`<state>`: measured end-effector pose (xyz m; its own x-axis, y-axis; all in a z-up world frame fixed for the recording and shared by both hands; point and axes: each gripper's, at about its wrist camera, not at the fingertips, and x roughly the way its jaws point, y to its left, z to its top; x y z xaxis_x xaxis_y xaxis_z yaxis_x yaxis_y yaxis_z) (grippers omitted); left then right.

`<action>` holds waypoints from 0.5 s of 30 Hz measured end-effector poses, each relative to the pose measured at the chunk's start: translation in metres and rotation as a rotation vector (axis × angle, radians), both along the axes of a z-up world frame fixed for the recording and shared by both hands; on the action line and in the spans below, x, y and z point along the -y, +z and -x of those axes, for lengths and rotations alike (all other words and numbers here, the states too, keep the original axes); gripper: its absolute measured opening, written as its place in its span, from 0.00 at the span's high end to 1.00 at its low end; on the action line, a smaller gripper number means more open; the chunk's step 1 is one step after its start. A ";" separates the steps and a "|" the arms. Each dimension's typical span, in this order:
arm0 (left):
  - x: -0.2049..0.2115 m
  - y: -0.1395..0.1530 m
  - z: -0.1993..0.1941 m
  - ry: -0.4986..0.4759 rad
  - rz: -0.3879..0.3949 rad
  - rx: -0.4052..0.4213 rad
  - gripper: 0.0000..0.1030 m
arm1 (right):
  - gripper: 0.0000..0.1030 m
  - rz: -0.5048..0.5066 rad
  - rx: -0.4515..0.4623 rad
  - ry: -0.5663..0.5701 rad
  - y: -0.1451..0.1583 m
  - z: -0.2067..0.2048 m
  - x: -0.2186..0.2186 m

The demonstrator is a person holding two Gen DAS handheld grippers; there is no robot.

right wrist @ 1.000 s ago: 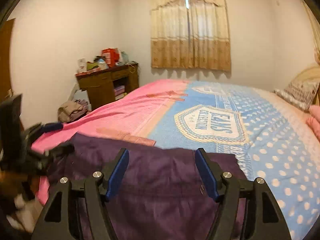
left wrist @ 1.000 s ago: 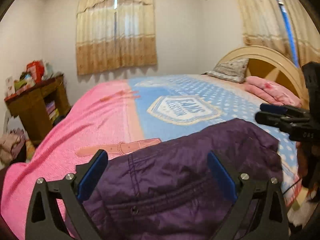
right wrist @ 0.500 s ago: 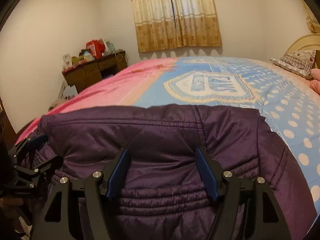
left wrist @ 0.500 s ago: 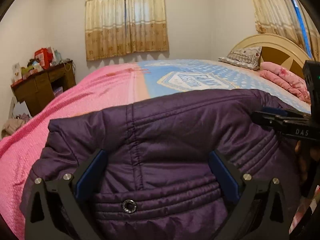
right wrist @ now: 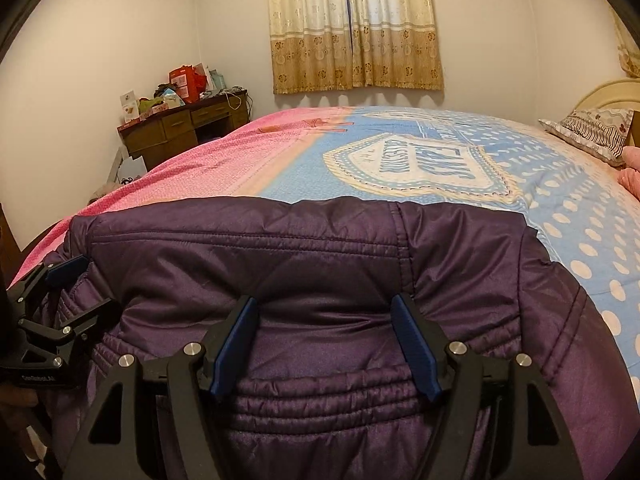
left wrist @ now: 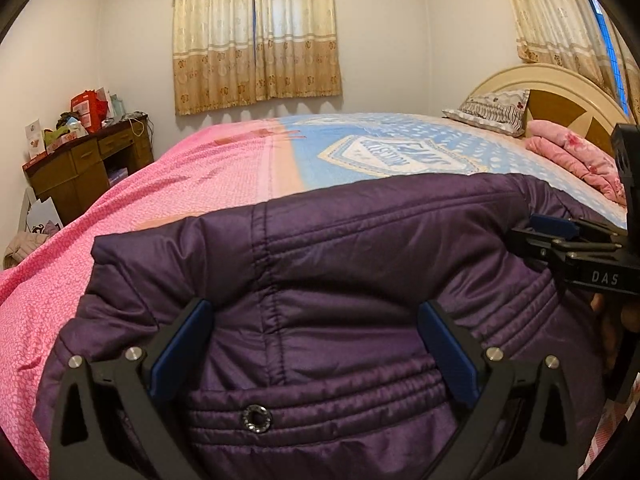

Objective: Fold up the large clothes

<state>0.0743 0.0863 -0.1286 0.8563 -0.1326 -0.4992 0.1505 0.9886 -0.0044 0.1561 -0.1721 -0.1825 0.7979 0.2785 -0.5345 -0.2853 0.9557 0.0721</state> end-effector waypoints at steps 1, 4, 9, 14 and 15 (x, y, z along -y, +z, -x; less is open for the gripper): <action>0.000 0.000 0.000 0.000 0.000 0.000 0.00 | 0.31 0.000 0.000 0.000 0.000 -0.001 0.000; 0.000 0.000 0.000 -0.001 0.001 0.000 0.00 | 0.31 0.000 -0.001 0.000 0.000 -0.001 0.000; 0.002 -0.001 0.000 0.004 -0.005 -0.006 0.00 | 0.30 0.000 -0.014 0.006 0.000 -0.006 0.000; 0.002 0.001 -0.002 0.005 -0.010 -0.013 0.00 | 0.30 0.005 -0.018 0.006 -0.001 -0.008 -0.001; 0.002 0.001 -0.002 0.005 -0.010 -0.014 0.00 | 0.30 0.004 -0.018 0.006 -0.001 -0.008 0.000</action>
